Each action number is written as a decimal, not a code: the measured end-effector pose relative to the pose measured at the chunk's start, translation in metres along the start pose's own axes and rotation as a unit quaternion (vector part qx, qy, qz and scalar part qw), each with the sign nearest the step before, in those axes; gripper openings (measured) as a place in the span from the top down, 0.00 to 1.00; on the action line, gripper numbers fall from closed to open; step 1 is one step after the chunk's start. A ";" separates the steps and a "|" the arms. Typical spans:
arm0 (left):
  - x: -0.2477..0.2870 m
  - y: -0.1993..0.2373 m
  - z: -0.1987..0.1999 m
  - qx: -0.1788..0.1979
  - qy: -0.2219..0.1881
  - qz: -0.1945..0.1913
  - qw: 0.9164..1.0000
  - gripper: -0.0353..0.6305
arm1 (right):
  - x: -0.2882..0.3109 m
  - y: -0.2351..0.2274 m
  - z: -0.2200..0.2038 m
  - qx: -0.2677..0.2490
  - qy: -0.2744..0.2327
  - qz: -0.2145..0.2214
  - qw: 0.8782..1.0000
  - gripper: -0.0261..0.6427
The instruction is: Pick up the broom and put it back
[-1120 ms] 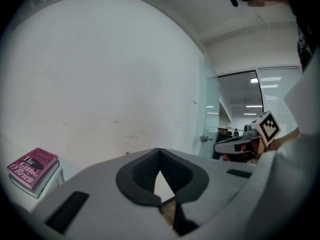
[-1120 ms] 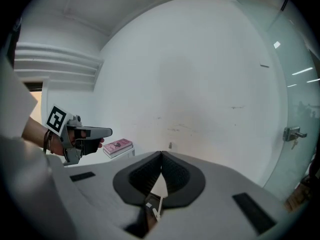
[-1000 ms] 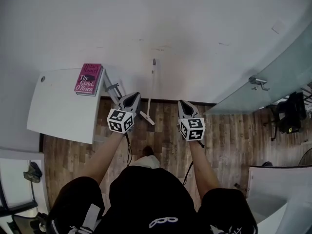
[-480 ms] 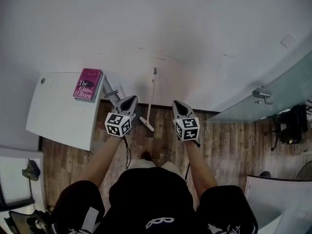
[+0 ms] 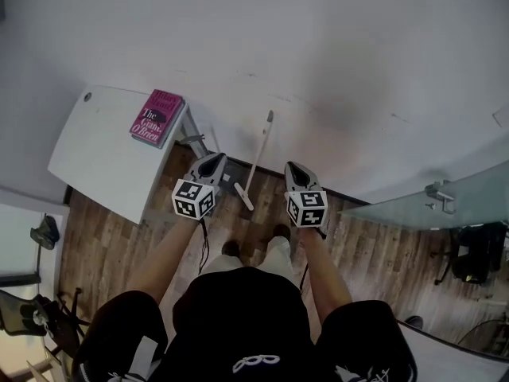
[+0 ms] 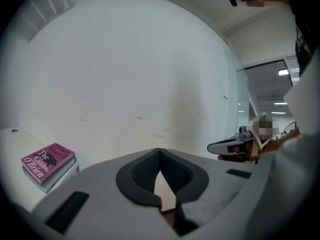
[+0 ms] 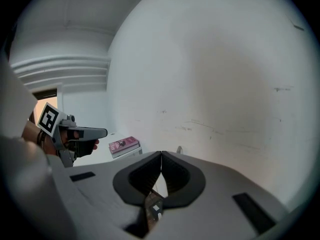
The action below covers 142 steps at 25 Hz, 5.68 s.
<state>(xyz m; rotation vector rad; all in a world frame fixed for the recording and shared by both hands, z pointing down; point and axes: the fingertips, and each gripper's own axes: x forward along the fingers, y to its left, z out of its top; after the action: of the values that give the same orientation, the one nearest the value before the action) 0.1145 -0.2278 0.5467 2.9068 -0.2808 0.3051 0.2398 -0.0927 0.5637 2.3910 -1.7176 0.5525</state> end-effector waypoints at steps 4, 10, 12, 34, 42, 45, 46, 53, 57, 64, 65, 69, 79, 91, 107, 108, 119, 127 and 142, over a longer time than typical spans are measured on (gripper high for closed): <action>0.014 -0.007 -0.003 -0.008 0.002 0.035 0.999 0.91 | 0.013 -0.021 0.002 -0.008 0.012 0.032 0.999 0.93; 0.037 -0.011 -0.004 -0.023 -0.007 0.086 0.996 0.91 | 0.037 -0.048 0.000 -0.024 0.019 0.079 0.996 0.92; 0.042 -0.013 -0.006 -0.029 -0.010 0.101 0.994 0.91 | 0.044 -0.054 -0.003 -0.032 0.022 0.095 0.995 0.92; 0.082 -0.006 -0.037 -0.048 -0.012 0.205 0.978 0.91 | 0.137 -0.070 -0.018 -0.075 0.038 0.231 0.969 0.78; 0.088 0.005 -0.048 -0.060 -0.014 0.228 0.972 0.91 | 0.171 -0.070 -0.042 -0.085 0.069 0.254 0.961 0.70; 0.092 0.007 -0.053 -0.066 -0.013 0.230 0.971 0.91 | 0.184 -0.072 -0.052 -0.090 0.081 0.258 0.959 0.69; 0.094 0.009 -0.056 -0.069 -0.013 0.229 0.971 0.91 | 0.189 -0.071 -0.056 -0.091 0.084 0.259 0.958 0.69; 0.108 0.023 -0.071 -0.083 -0.009 0.232 0.969 0.91 | 0.221 -0.067 -0.080 -0.092 0.105 0.262 0.955 0.67; 0.115 0.029 -0.077 -0.090 -0.013 0.234 0.968 0.91 | 0.239 -0.068 -0.100 -0.089 0.126 0.260 0.953 0.67; 0.117 0.037 -0.092 -0.103 -0.009 0.243 0.965 0.91 | 0.267 -0.066 -0.119 -0.080 0.147 0.255 0.952 0.65; 0.117 0.038 -0.093 -0.105 -0.009 0.245 0.964 0.91 | 0.270 -0.065 -0.120 -0.079 0.149 0.255 0.952 0.65; 0.116 0.043 -0.098 -0.111 -0.009 0.251 0.962 0.91 | 0.281 -0.061 -0.127 -0.085 0.158 0.255 0.950 0.65; 0.110 0.057 -0.099 -0.119 -0.008 0.265 0.957 0.91 | 0.298 -0.054 -0.123 -0.078 0.159 0.257 0.950 0.65; 0.104 0.059 -0.103 -0.115 0.004 0.259 0.959 0.91 | 0.280 -0.043 -0.122 -0.086 0.149 0.270 0.947 0.79; 0.039 0.044 -0.113 -0.120 -0.002 0.288 0.950 0.91 | 0.220 0.014 -0.129 -0.147 0.150 0.320 0.924 0.79; 0.035 0.043 -0.112 -0.120 -0.004 0.291 0.949 0.91 | 0.217 0.016 -0.129 -0.150 0.149 0.322 0.923 0.79; 0.002 0.028 -0.096 -0.103 -0.014 0.305 0.947 0.91 | 0.177 0.022 -0.106 -0.183 0.132 0.331 0.916 0.79; -0.018 0.022 -0.075 -0.111 -0.039 0.322 0.939 0.91 | 0.156 0.023 -0.073 -0.188 0.117 0.341 0.914 0.79; -0.065 -0.004 -0.008 -0.087 -0.082 0.296 0.948 0.91 | 0.089 0.049 0.009 -0.163 0.044 0.331 0.928 0.79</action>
<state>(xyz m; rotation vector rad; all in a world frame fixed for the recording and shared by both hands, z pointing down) 0.0514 -0.2111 0.5386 2.6062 -1.1512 0.1143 0.2203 -0.1909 0.5843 1.5122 -2.3431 0.3896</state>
